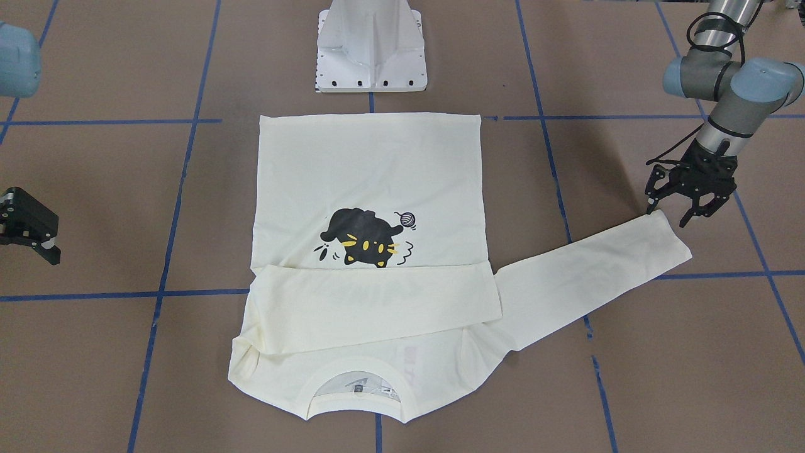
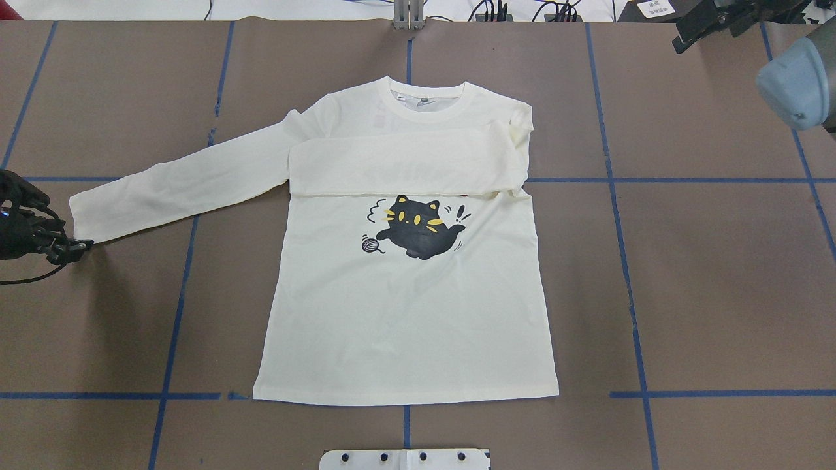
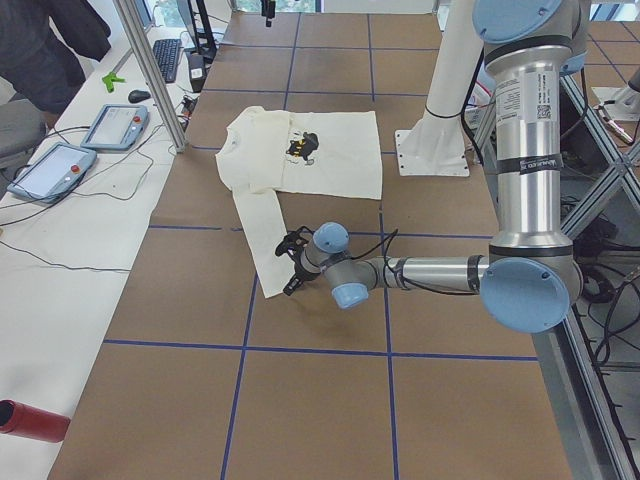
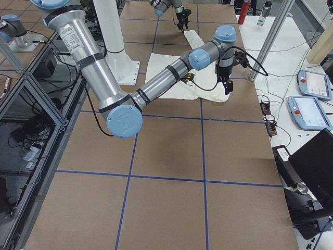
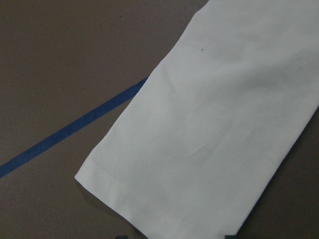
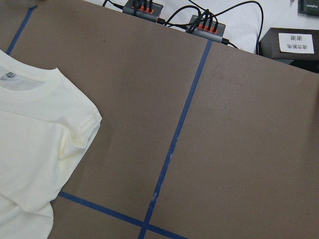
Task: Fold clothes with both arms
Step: 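Grasp the cuff of the remaining sleeve with the left gripper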
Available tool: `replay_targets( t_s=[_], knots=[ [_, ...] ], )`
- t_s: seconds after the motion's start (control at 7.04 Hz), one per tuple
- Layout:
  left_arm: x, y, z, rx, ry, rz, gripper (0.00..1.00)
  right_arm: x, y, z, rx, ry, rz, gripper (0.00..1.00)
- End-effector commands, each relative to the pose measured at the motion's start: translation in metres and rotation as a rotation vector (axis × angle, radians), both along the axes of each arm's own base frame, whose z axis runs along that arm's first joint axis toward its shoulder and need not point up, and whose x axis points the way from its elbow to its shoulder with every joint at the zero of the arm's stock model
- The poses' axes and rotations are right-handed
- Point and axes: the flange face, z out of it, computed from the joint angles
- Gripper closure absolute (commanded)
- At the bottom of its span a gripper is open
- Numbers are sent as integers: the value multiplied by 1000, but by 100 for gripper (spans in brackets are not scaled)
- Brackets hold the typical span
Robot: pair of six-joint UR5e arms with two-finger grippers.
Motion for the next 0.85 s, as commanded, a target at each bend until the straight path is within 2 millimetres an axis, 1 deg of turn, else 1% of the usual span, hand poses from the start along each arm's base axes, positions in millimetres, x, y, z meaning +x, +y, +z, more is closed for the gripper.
replay_targets(
  t_s=[0.0, 0.14, 0.28, 0.43, 0.71],
  knots=[
    [2, 2, 1, -1, -1, 6, 40, 0, 0, 1, -1, 3, 2, 0],
    [4, 2, 1, -1, -1, 9, 41, 0, 0, 2, -1, 3, 2, 0],
    [4, 2, 2, -1, -2, 10, 47, 0, 0, 2, -1, 3, 2, 0],
    [4, 2, 1, 0, -1, 10, 57, 0, 0, 2, -1, 3, 2, 0],
    [4, 2, 1, -1, -1, 9, 85, 0, 0, 2, -2, 4, 2, 0]
  ],
)
